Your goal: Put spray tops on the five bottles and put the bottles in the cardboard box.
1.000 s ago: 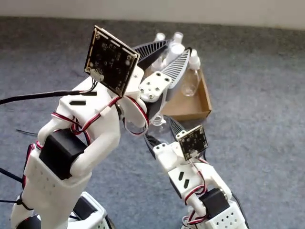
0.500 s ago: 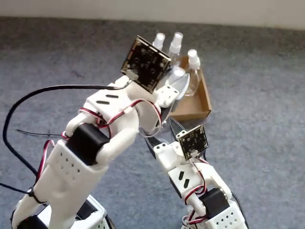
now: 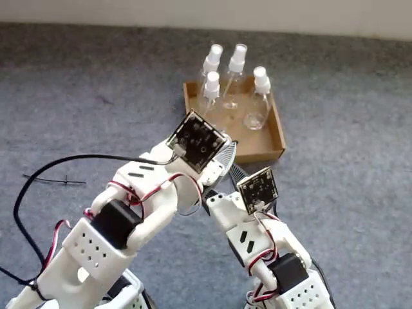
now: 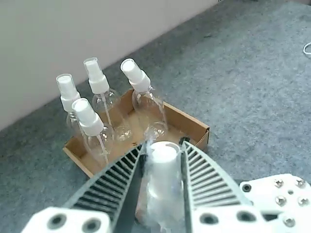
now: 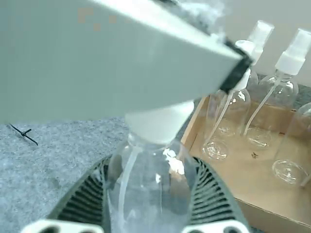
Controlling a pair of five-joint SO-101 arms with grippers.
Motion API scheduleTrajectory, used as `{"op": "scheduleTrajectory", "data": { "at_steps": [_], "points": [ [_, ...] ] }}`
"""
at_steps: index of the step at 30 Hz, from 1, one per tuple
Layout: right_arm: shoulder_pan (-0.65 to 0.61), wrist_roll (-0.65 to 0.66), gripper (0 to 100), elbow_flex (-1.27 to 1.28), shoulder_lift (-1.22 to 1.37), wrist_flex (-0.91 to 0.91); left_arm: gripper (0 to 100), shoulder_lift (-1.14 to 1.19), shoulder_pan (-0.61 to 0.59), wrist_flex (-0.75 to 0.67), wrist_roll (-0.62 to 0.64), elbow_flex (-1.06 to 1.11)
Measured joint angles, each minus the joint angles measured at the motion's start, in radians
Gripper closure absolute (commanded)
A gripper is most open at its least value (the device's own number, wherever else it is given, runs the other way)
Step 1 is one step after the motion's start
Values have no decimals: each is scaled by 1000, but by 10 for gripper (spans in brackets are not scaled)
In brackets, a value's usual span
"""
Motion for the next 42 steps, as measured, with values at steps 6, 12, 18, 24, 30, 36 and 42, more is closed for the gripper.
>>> {"op": "scheduleTrajectory", "data": {
  "at_steps": [6,12,18,24,30,36,42],
  "points": [
    [0,2,995,9,2,2,940,-64,0,-21,-2,81],
    [-2,2,995,8,0,2,940,-161,0,-21,-2,121],
    [-2,2,995,8,0,2,937,-201,-2,-20,-2,138],
    [-2,2,995,8,0,2,832,-204,-35,-20,0,140],
    [0,2,995,6,-2,0,832,-206,-55,-2,0,143],
    [0,2,995,6,-2,0,829,-203,-60,2,-3,117],
    [0,2,995,6,-2,0,829,-203,-61,127,-5,-2]
  ]
}}
